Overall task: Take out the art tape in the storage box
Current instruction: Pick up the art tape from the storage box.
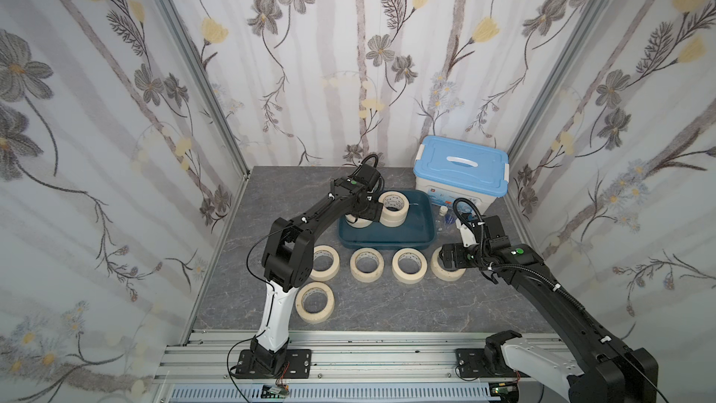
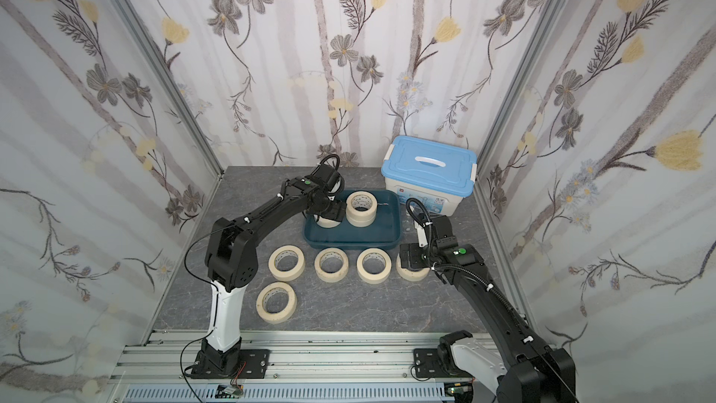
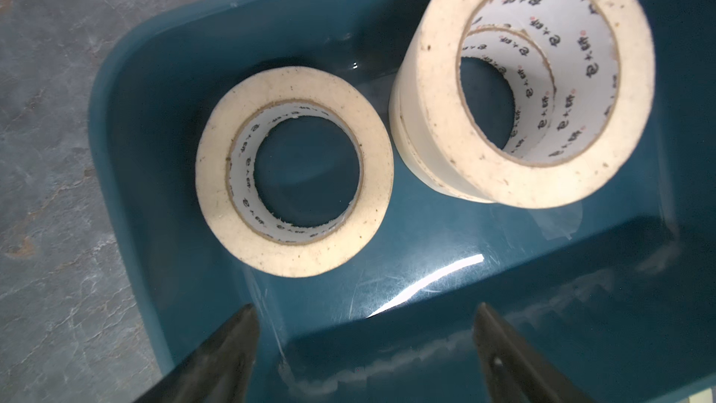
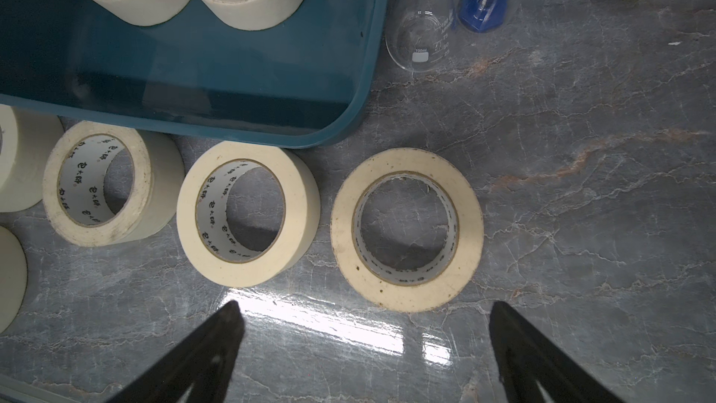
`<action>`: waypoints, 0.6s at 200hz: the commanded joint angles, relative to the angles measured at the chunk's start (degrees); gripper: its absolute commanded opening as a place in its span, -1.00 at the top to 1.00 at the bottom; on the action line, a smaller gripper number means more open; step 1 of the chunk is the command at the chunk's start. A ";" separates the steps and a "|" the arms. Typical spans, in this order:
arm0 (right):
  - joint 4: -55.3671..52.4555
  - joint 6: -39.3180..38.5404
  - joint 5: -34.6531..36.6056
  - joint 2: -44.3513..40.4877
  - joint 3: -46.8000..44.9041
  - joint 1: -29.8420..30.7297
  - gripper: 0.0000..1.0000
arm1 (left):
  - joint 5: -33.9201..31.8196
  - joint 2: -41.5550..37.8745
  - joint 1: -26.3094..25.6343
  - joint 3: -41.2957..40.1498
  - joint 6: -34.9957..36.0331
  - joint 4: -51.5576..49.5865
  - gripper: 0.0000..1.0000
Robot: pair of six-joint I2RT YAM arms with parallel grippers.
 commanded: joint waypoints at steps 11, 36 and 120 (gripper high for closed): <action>0.55 0.84 0.20 -0.45 -0.02 -0.04 -1.00 | 2.62 3.76 1.39 4.47 2.35 -3.83 -0.68; 0.58 0.90 0.27 -0.39 -0.15 -0.13 -1.00 | 3.65 6.54 1.84 7.77 2.53 -5.29 -0.66; 0.40 0.94 0.56 -0.92 -0.74 -0.21 -1.00 | 3.13 18.57 1.80 23.42 5.43 -11.75 -0.35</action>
